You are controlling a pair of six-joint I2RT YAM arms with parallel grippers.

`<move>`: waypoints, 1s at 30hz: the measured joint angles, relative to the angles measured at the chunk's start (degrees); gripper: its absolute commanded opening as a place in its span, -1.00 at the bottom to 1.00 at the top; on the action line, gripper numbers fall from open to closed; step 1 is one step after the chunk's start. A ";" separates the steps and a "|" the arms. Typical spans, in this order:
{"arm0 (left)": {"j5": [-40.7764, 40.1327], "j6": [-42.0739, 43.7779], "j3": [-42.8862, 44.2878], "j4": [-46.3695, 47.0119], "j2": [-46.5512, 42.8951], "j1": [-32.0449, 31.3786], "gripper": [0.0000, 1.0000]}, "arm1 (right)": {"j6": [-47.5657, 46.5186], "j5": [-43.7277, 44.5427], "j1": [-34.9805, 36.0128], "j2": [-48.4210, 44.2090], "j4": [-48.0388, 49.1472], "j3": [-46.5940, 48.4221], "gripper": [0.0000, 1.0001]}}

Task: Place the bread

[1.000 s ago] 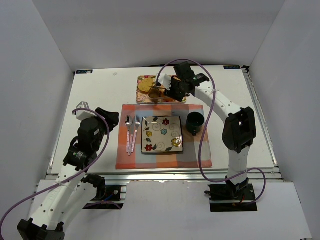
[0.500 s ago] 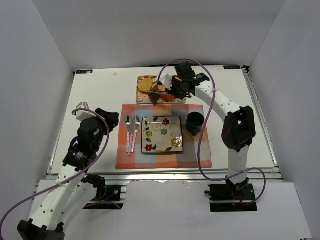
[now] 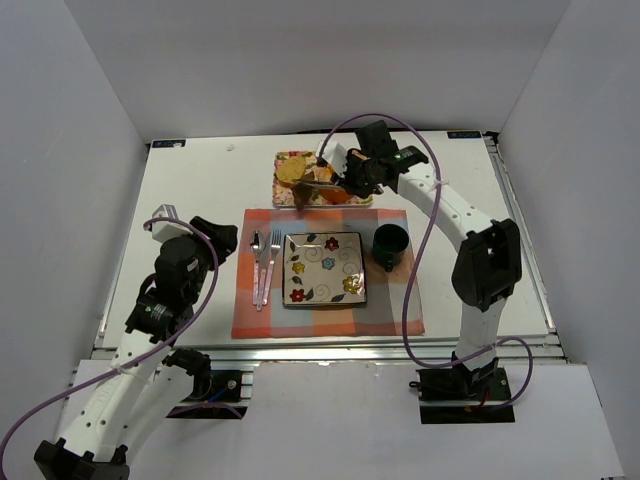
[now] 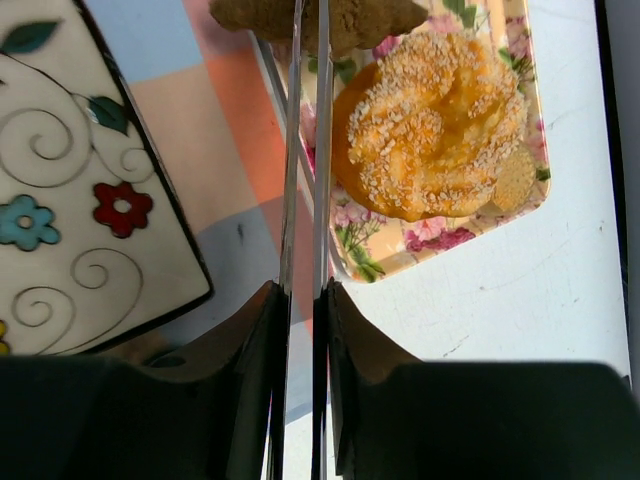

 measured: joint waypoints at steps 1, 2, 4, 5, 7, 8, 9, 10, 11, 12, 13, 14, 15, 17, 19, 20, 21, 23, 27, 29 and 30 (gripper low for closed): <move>0.00 0.00 0.00 0.00 0.00 0.00 0.33 | 0.24 -0.61 0.00 -0.59 0.02 -0.09 -0.69; 0.00 0.00 0.00 0.00 0.00 0.00 0.33 | 0.48 -1.14 0.00 -1.20 0.00 -0.17 -0.69; 0.00 0.00 0.00 0.00 0.00 0.00 0.33 | 0.79 -2.29 0.00 -2.89 0.17 -0.85 -0.69; 0.00 0.00 0.00 0.00 0.00 0.00 0.33 | 0.87 -2.91 0.00 -3.72 0.07 -1.18 -0.69; -0.02 0.00 0.00 0.00 0.00 0.00 0.33 | 1.07 -4.28 0.00 -5.73 0.02 -2.36 -0.69; -0.02 0.00 0.00 -0.02 0.00 0.00 0.33 | 1.20 -5.16 0.00 -7.02 -0.02 -3.41 -0.69; -0.04 0.00 0.00 -0.02 0.00 0.00 0.33 | 1.25 -5.95 0.02 -8.48 0.09 -4.90 -0.69; -0.09 0.02 0.00 -0.04 0.00 0.00 0.33 | 1.27 -6.73 0.00 -10.21 0.15 -6.86 -0.69; -0.15 0.02 0.00 -0.11 0.00 0.00 0.33 | 1.25 -7.72 0.00 -12.11 -0.15 -9.14 -0.68; -0.26 0.02 0.00 -0.22 -0.02 0.00 0.33 | 1.18 -8.68 0.00 -14.27 -0.68 -11.67 -0.68; -0.37 0.02 0.00 -0.37 -0.02 0.00 0.33 | 1.11 -9.55 0.02 -16.22 -0.76 -14.05 -0.67; -0.46 0.02 0.00 -0.48 -0.04 0.00 0.34 | 0.90 -10.71 0.00 -17.97 -1.11 -16.28 -0.67; -0.48 0.02 0.00 -0.59 -0.07 0.00 0.34 | 0.72 -11.26 0.02 -20.46 -1.46 -19.37 -0.67; -0.59 0.02 0.00 -0.85 -0.13 0.00 0.34 | 0.42 -12.63 0.00 -24.48 -2.56 -24.41 -0.66; -0.63 0.02 0.00 -1.01 -0.11 0.00 0.35 | 0.24 -13.44 0.02 -27.54 -3.48 -28.15 -0.65; -0.63 0.04 0.00 -1.05 -0.11 0.00 0.35 | 0.11 -13.73 0.04 -28.72 -3.52 -29.73 -0.65; -0.63 0.04 0.00 -1.05 -0.11 0.00 0.35 | 0.04 -13.92 0.07 -29.70 -3.67 -31.06 -0.65; -0.63 0.07 0.00 -1.05 -0.07 0.00 0.35 | -0.15 -14.05 0.09 -30.56 -3.98 -32.46 -0.65; -0.61 0.07 0.02 -1.07 0.22 0.00 0.35 | -0.44 -14.23 0.07 -30.73 -4.02 -33.22 -0.56; -0.63 0.07 0.02 -1.25 0.26 0.00 0.35 | -0.42 -14.34 0.07 -30.77 -3.85 -33.22 -0.52; -0.63 0.04 0.02 -1.27 0.22 0.00 0.35 | -0.37 -14.47 0.07 -30.80 -3.82 -33.22 -0.47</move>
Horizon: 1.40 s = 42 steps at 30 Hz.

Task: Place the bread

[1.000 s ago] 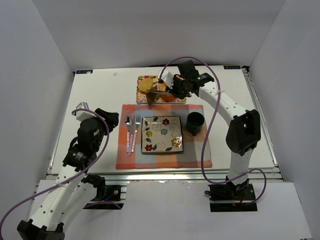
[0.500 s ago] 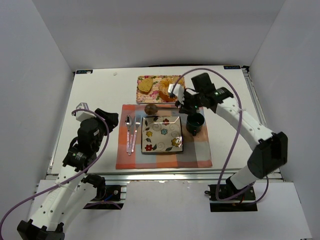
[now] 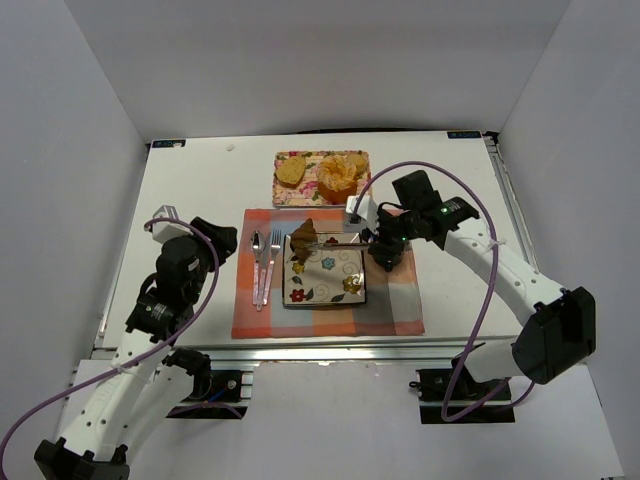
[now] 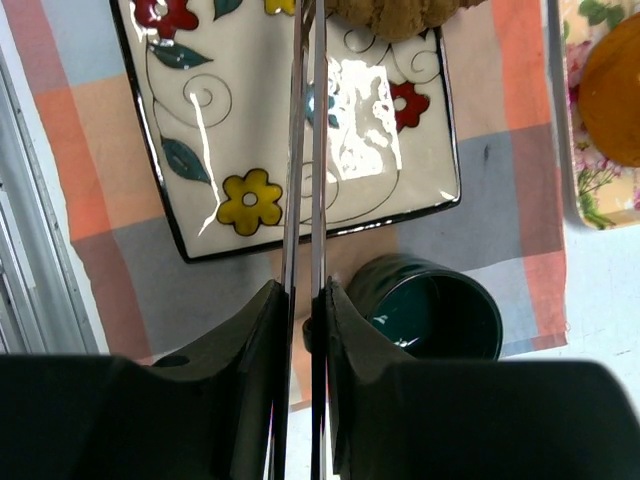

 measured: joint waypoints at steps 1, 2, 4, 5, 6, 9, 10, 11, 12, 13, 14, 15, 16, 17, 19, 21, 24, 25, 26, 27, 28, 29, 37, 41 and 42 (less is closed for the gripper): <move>0.00 0.00 0.00 -0.02 -0.09 0.00 0.35 | 0.31 -0.11 0.00 -0.04 0.24 0.00 -0.47; -0.02 0.00 0.00 -0.04 -0.17 0.00 0.35 | 0.70 -0.20 0.00 -0.11 0.68 0.00 -0.45; -0.04 -0.02 0.00 -0.15 -0.48 0.00 0.35 | 2.05 -0.24 0.00 -0.44 2.03 0.00 -0.40; -0.04 0.00 0.00 -0.24 -0.66 0.00 0.35 | 2.91 -0.17 0.00 -0.66 2.93 0.02 -0.40; -0.09 -0.02 0.00 -0.31 -0.85 0.00 0.35 | 4.17 0.02 0.00 -0.74 3.89 0.13 -0.39; -0.24 -0.02 0.00 -0.42 -1.07 0.00 0.35 | 8.63 1.79 -0.13 -0.33 7.30 1.33 -0.36; -0.26 -0.02 0.00 -0.42 -1.05 0.00 0.36 | 10.08 2.49 -0.26 0.22 8.35 2.14 -0.35; -0.26 -0.02 0.00 -0.42 -1.01 0.00 0.35 | 11.34 3.04 -0.35 1.11 9.31 3.21 -0.35; -0.26 0.00 0.00 -0.39 -0.90 0.00 0.35 | 12.46 3.56 -0.39 2.62 10.34 4.68 -0.34; -0.26 -0.02 0.00 -0.39 -0.76 0.00 0.35 | 13.29 4.00 -0.39 4.22 11.28 6.08 -0.34; -0.24 -0.02 0.00 -0.37 -0.55 0.00 0.35 | 14.23 4.55 -0.44 6.29 12.35 7.74 -0.27; -0.24 -0.02 0.00 -0.35 -0.35 0.00 0.35 | 14.78 5.07 -0.44 8.61 13.42 9.29 -0.24; -0.22 -0.02 0.00 -0.33 -0.13 0.00 0.35 | 15.19 5.62 -0.44 10.67 14.43 10.56 -0.22; -0.22 -0.02 0.00 -0.22 0.07 0.00 0.35 | 15.50 6.34 -0.44 13.14 15.17 12.07 -0.17; -0.22 -0.04 0.00 -0.04 0.28 0.00 0.35 | 15.89 7.34 -0.44 18.32 15.61 15.74 -0.13; -0.22 -0.11 0.00 0.04 0.31 0.00 0.35 | 15.93 8.33 -0.44 24.17 15.72 20.55 -0.05; -0.26 -0.44 0.00 0.02 0.33 0.00 0.35 | 15.72 9.75 -0.44 31.10 15.76 26.47 -0.04; -0.26 -0.48 0.00 0.02 0.33 0.00 0.35 | 15.61 10.12 -0.44 33.07 15.41 28.59 -0.04; -0.31 -0.48 0.00 0.04 0.33 0.00 0.36 | 15.43 10.56 -0.44 34.84 15.43 30.45 -0.04; -0.37 -0.48 0.00 0.04 0.35 0.00 0.35 | 15.21 10.84 -0.44 36.24 15.41 32.02 -0.04; -0.42 -0.50 0.00 0.04 0.46 0.00 0.35 | 14.82 11.23 -0.44 37.51 15.45 33.51 -0.04; -0.44 -0.50 0.00 0.04 0.61 0.00 0.35 | 14.49 11.47 -0.44 38.56 15.47 34.71 -0.04; -0.44 -0.52 0.00 0.07 2.36 0.13 0.36 | 12.72 12.92 -0.04 43.39 15.34 39.43 -0.02; -0.44 -0.63 0.00 0.09 2.47 0.15 0.35 | 12.59 12.90 0.57 43.69 14.88 39.43 0.00; -0.44 -0.68 0.00 0.13 2.45 0.15 0.35 | 12.48 12.90 0.79 43.69 14.93 39.43 0.00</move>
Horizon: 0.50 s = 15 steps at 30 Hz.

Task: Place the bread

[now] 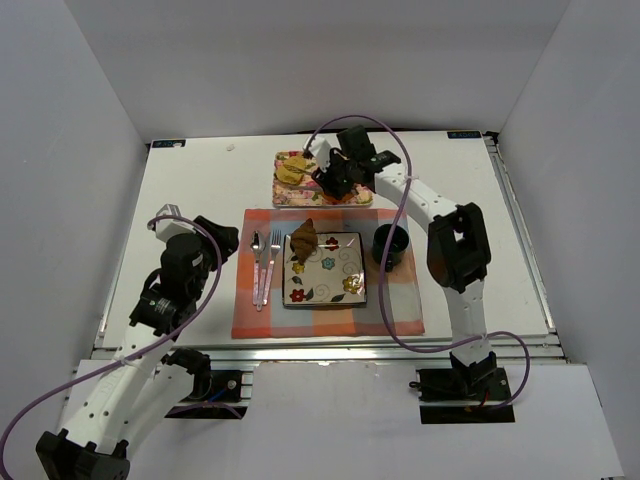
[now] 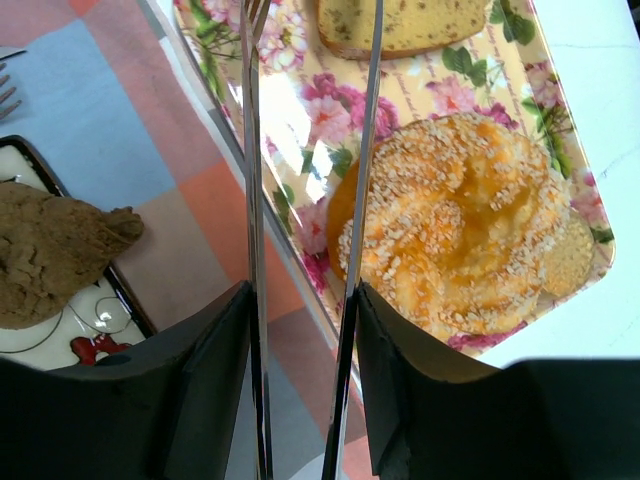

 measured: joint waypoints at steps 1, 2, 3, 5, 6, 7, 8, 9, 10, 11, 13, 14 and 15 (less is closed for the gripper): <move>0.00 -0.02 -0.02 0.04 0.00 0.00 0.35 | -0.07 0.02 0.13 0.00 0.02 0.02 0.00; 0.00 -0.04 -0.02 0.13 0.00 0.00 0.35 | -0.22 0.04 0.31 0.02 0.00 0.02 0.00; 0.00 -0.07 -0.02 0.17 0.00 0.00 0.35 | -0.37 0.17 0.48 0.09 0.00 0.02 0.00; 0.00 -0.11 -0.02 0.24 0.00 0.00 0.35 | -0.70 0.79 0.87 0.33 0.02 0.07 -0.01; 0.00 -0.15 -0.02 0.24 0.00 0.00 0.35 | -0.87 1.36 1.11 0.52 0.04 0.13 -0.02; 0.00 -0.15 -0.02 0.22 0.00 0.00 0.35 | -1.05 1.77 1.25 0.76 0.04 0.17 -0.03; 0.00 -0.15 -0.02 0.20 -0.02 0.00 0.35 | -1.20 2.25 1.49 1.11 0.02 0.26 -0.07; 0.00 -0.15 -0.02 0.15 -0.04 0.00 0.35 | -1.38 2.91 1.64 1.51 -0.02 0.50 -0.08; 0.00 -0.17 -0.02 0.11 -0.07 0.00 0.35 | -1.57 3.37 1.86 1.99 -0.02 0.70 -0.11; -0.02 -0.17 -0.02 0.11 -0.13 0.00 0.36 | -1.79 3.93 1.99 2.58 -0.26 1.14 -0.18; -0.04 -0.20 -0.02 0.04 -0.37 0.00 0.35 | -2.27 4.85 2.19 3.69 -0.68 1.97 -0.30; -0.09 -0.22 -0.02 0.00 -0.52 0.00 0.36 | -2.51 5.22 2.25 4.13 -0.83 2.29 -0.37; -0.17 -0.22 -0.02 -0.09 -0.74 0.00 0.36 | -2.69 5.60 2.27 4.44 -0.87 2.36 -0.44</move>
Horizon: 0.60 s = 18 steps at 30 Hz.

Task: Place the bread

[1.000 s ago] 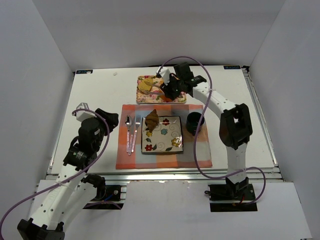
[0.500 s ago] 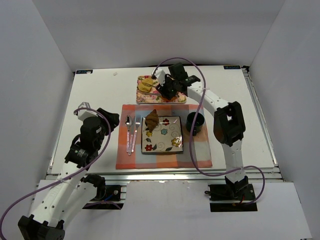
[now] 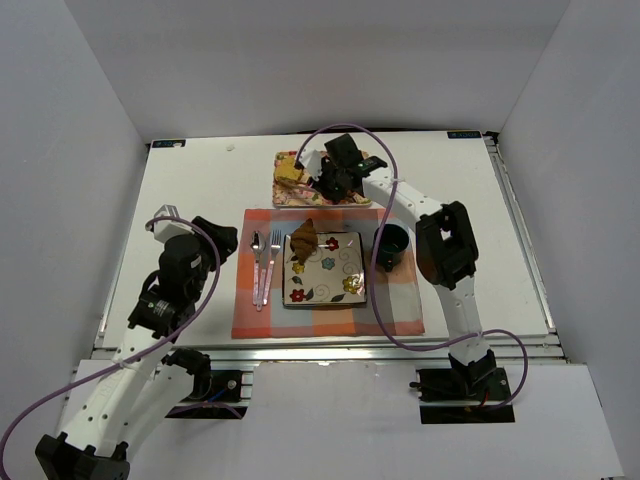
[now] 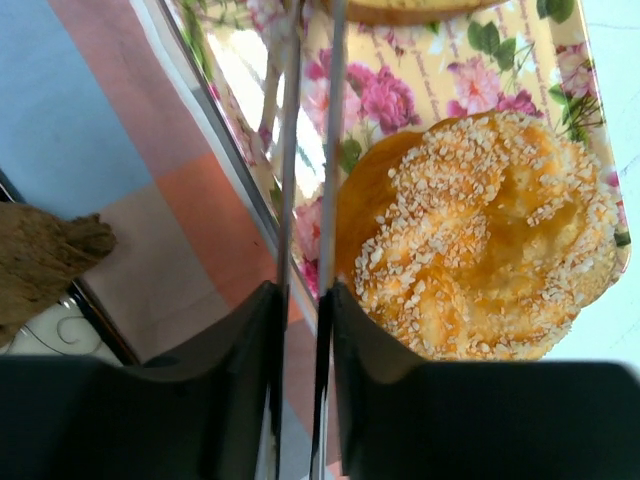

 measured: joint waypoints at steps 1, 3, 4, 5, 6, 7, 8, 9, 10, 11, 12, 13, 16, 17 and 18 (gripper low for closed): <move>-0.07 0.00 0.00 -0.02 -0.17 0.00 0.35 | -0.17 0.26 0.00 0.15 -0.24 0.00 -0.57; -0.13 0.00 0.00 -0.02 -0.37 0.00 0.36 | -0.39 0.39 -0.02 0.24 -0.42 0.02 -0.68; -0.15 0.00 0.00 0.00 -0.37 0.00 0.35 | -0.48 0.28 -0.09 0.24 -0.48 0.07 -0.76; -0.17 0.00 0.00 -0.02 -0.37 0.00 0.36 | -0.50 0.17 -0.13 0.24 -0.61 0.15 -0.79; -0.17 0.00 0.00 -0.02 -0.35 0.00 0.35 | -0.50 0.17 -0.13 0.24 -0.70 0.28 -0.81; -0.17 0.02 0.00 -0.02 -0.35 0.00 0.36 | -0.50 0.02 -0.11 0.24 -0.74 0.33 -0.84; -0.17 0.02 0.00 -0.02 -0.33 0.00 0.35 | -0.48 -0.22 -0.11 0.17 -0.85 0.33 -0.85; -0.20 0.02 0.00 -0.02 -0.31 0.00 0.35 | -0.46 -0.46 -0.11 0.11 -1.07 0.33 -0.85; -0.20 0.02 0.00 -0.02 -0.26 0.00 0.35 | -0.37 -0.72 -0.11 -0.11 -1.29 0.33 -0.86; -0.20 0.02 0.00 -0.02 -0.24 0.00 0.35 | -0.28 -1.11 -0.11 -0.42 -1.68 0.33 -0.87; -0.20 0.02 0.00 0.00 -0.20 0.00 0.36 | -0.07 -1.49 -0.11 -0.85 -2.03 0.31 -0.87; -0.22 0.02 0.00 0.00 -0.20 0.00 0.35 | 0.15 -1.88 -0.11 -1.57 -2.47 0.24 -0.87; -0.24 0.04 0.02 -0.02 -0.13 0.00 0.36 | 0.94 -3.69 -0.11 -5.27 -3.43 -0.79 -0.88; -0.26 0.04 0.02 -0.02 -0.13 0.00 0.36 | 1.29 -4.44 -0.11 -7.32 -3.39 -1.75 -0.88; -0.28 0.07 0.02 -0.02 -0.13 0.00 0.36 | 1.64 -5.11 -0.11 -9.68 -3.34 -3.15 -0.88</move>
